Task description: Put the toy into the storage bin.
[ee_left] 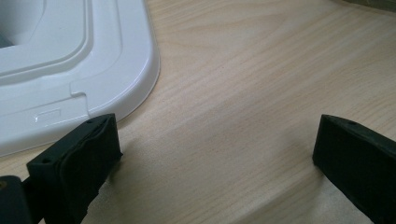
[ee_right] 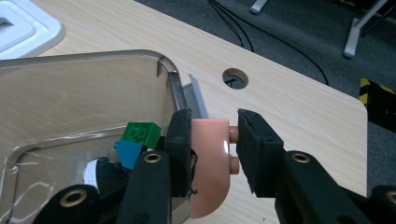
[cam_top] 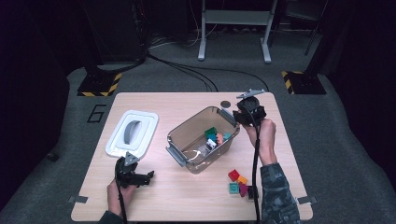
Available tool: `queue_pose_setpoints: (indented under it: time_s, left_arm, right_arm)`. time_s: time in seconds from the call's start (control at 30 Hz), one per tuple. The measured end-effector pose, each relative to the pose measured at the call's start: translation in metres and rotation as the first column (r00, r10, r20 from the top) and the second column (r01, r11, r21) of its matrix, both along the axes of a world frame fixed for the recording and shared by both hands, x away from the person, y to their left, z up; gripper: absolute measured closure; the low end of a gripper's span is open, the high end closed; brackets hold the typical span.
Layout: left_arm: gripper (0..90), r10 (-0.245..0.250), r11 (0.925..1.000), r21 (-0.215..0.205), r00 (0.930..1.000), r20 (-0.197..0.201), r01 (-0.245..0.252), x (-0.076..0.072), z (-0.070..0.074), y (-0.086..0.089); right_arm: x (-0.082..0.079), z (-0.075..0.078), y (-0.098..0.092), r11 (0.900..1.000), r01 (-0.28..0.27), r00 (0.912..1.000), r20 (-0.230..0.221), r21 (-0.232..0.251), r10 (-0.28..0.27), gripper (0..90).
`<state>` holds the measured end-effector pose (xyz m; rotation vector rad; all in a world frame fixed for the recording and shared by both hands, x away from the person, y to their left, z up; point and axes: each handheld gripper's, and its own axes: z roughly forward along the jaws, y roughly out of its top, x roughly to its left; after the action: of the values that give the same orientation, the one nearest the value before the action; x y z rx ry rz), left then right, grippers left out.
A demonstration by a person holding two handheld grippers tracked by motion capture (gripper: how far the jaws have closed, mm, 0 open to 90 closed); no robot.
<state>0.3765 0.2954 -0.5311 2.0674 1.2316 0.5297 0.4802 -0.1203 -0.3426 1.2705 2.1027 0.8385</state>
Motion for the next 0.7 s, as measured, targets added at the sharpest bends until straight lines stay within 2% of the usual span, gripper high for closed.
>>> queue_pose_setpoints:
  time_s: [0.2,0.43,0.7]
  left_arm:
    - [0.5,0.000,1.0000,0.000,1.0000,0.000,0.000,0.000,0.000,0.000]
    - [0.6,0.000,1.0000,0.000,1.0000,0.000,0.000,0.000,0.000,0.000]
    - [0.5,0.000,1.0000,0.000,1.0000,0.000,0.000,0.000,0.000,0.000]
  right_arm:
    - [0.000,-0.002,0.013,0.999,-0.039,0.9991,-0.016,0.003,0.039,66.2]
    - [0.002,-0.012,0.024,0.996,-0.081,0.9955,-0.052,-0.031,0.080,66.1]
    - [0.004,-0.026,0.026,0.990,-0.112,0.9921,-0.067,-0.092,0.106,66.1]
